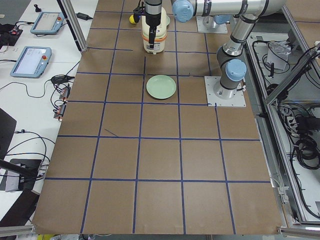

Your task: Press rice cooker button

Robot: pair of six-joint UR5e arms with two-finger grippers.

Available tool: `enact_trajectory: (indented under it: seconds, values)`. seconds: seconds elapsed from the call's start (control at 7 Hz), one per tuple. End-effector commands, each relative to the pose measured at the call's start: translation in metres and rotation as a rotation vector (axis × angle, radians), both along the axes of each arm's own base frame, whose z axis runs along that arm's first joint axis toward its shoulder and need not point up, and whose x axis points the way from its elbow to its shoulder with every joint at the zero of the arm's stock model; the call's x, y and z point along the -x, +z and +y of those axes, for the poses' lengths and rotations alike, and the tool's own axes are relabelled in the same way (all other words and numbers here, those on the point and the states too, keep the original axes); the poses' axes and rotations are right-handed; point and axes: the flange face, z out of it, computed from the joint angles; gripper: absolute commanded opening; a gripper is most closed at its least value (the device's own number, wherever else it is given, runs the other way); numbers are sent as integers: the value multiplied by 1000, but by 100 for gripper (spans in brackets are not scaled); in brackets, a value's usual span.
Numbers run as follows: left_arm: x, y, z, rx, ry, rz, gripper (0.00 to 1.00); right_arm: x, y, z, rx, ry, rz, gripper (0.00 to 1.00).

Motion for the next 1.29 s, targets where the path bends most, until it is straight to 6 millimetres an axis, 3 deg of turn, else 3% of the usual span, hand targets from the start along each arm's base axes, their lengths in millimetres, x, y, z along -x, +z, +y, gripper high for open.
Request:
enact_trajectory:
  seconds: [0.0,0.14,1.14]
  values:
    - [0,0,0,0,0,0,100,39,21,2,22,-28,41,93]
    - [0,0,0,0,0,0,100,61,25,4,14,-25,36,93]
    - [0,0,0,0,0,0,100,63,27,7,17,-31,42,93]
